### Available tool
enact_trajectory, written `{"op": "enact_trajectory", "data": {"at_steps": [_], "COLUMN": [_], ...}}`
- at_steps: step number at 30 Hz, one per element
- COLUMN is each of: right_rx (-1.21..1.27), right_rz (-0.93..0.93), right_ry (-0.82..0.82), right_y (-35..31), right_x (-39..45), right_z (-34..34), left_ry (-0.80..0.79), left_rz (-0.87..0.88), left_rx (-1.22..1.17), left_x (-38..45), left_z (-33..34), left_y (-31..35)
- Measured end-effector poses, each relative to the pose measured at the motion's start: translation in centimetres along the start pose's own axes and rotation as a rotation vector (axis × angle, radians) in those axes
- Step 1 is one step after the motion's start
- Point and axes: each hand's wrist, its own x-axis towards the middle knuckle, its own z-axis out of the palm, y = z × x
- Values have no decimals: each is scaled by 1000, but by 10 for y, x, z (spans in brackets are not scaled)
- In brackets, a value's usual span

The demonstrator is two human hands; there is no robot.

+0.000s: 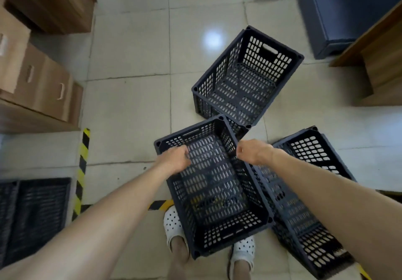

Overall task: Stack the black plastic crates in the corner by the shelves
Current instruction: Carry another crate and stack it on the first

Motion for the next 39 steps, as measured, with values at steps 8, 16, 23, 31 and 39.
{"op": "enact_trajectory", "data": {"at_steps": [8, 16, 23, 31, 39], "right_rx": [-18, 140, 140, 43, 361], "right_rz": [-10, 76, 148, 162, 388], "right_ry": [-15, -43, 148, 140, -26], "right_y": [43, 50, 62, 63, 57], "right_x": [29, 77, 117, 151, 170], "right_z": [60, 147, 166, 146, 137], "left_ry": [66, 34, 32, 87, 11], "left_rz": [-134, -276, -428, -553, -631], "left_rx": [-223, -436, -720, -830, -1025], "left_x": [-11, 2, 38, 69, 81], "left_z": [91, 179, 217, 220, 214], "left_y": [1, -45, -58, -66, -95]}}
